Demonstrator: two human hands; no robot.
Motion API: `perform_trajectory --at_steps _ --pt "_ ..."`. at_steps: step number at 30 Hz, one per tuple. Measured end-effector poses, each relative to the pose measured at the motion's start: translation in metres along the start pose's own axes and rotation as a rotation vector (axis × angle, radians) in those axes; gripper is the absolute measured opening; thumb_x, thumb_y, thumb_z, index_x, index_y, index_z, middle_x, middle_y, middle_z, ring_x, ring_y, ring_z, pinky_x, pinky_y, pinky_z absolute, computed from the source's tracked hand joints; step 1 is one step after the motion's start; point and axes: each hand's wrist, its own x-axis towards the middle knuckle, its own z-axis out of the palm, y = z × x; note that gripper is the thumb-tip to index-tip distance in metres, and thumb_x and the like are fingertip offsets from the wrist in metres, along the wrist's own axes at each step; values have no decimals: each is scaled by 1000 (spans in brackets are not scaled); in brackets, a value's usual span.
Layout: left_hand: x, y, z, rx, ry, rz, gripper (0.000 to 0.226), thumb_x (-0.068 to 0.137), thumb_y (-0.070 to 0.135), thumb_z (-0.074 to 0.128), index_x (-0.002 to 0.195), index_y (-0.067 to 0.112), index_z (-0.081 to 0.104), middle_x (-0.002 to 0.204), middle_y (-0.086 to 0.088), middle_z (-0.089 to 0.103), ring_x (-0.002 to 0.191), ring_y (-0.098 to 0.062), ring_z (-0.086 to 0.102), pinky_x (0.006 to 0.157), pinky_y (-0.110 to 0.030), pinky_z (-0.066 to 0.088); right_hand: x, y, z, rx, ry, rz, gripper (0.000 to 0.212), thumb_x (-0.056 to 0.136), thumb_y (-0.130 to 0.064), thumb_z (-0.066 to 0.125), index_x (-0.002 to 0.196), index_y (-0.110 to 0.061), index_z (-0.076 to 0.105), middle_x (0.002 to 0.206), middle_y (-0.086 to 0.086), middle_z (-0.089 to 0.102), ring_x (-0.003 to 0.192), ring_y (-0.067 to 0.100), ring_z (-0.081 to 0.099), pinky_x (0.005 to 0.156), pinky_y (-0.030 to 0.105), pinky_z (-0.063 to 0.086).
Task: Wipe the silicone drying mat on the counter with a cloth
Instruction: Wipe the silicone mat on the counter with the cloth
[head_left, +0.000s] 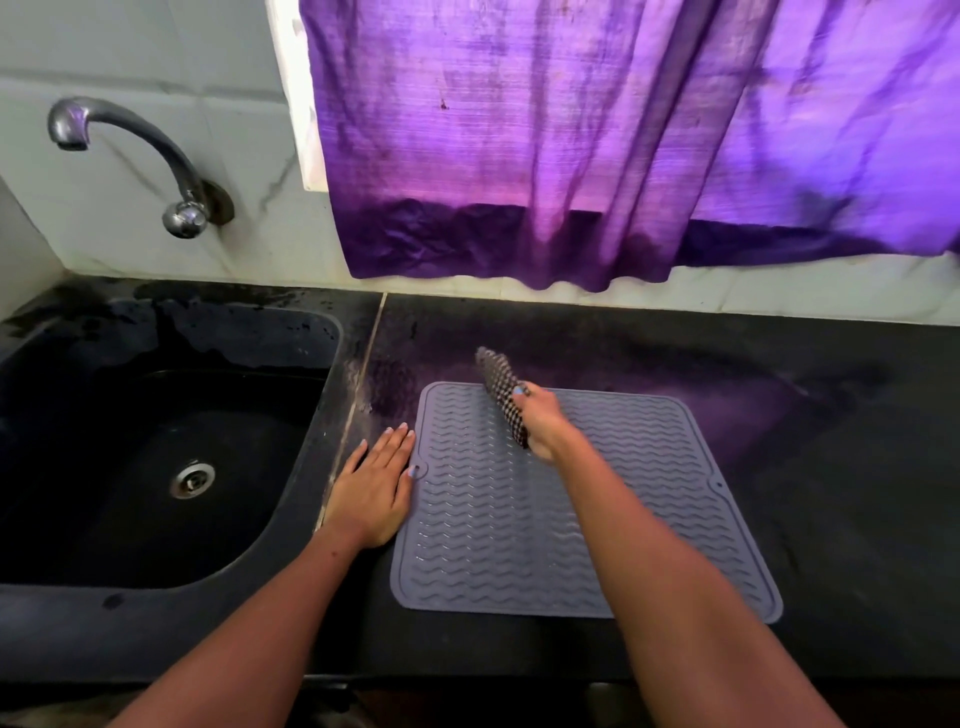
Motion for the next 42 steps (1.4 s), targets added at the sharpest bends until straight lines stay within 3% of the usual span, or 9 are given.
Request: perform_trajectory --at_steps 2,5,11,18,22,29,32,36,42 --pt "0 0 1 3 -3 1 82 75 49 -16 149 19 4 157 10 0 135 3 -13 117 -29 -5 7 -6 -11 174 132 40 34 98 -7 38 130 -6 51 127 11 59 96 22 58 80 29 48" --pt "0 -1 1 5 -4 -1 81 76 50 -16 149 20 5 157 10 0 136 3 -13 116 -30 -5 0 -11 -25 -421 272 -183 41 96 -7 40 136 -13 48 130 14 57 114 30 55 94 31 43" --pt "1 -3 4 -20 3 3 80 78 50 -13 148 18 10 156 8 5 138 0 -8 117 -31 -3 -8 29 -10 -1157 -48 -260 60 99 -22 37 150 -17 6 158 11 -7 147 28 -4 120 41 5" --pt "0 -3 4 -20 30 5 78 80 50 -10 148 18 11 156 9 7 137 1 -6 116 -28 -4 -2 38 -13 -1182 -73 -255 57 101 -26 32 150 -17 5 159 8 -8 147 25 -4 121 39 3" --pt "0 -2 3 -18 20 1 80 78 50 -11 148 19 11 156 9 7 138 2 -6 116 -28 -3 -4 30 -18 -1035 -65 -273 57 97 -9 40 149 -14 19 158 10 7 146 26 11 120 37 12" --pt "0 -2 3 -32 17 4 81 78 53 -8 148 18 15 156 7 11 141 -3 2 117 -31 0 0 -5 -42 108 278 4 34 98 -15 42 130 -12 54 121 9 62 114 25 57 88 27 44" --pt "0 -1 1 -32 4 0 81 79 53 -9 148 19 14 156 7 9 140 0 -1 118 -32 0 -2 -6 -56 -391 414 -202 44 97 -8 40 140 -13 42 141 12 48 128 30 46 106 31 36" --pt "1 -5 3 -36 1 4 80 80 53 -8 148 19 14 156 7 10 138 2 -2 118 -31 1 -4 24 -52 -1057 150 -368 59 91 -3 43 147 -8 25 154 17 22 140 31 26 116 38 23" --pt "1 -6 6 -23 18 13 77 82 53 -7 148 18 13 155 9 8 139 1 -2 117 -31 0 -5 56 -44 -1240 151 -351 69 92 4 34 150 -16 5 159 10 0 147 22 3 120 33 2"
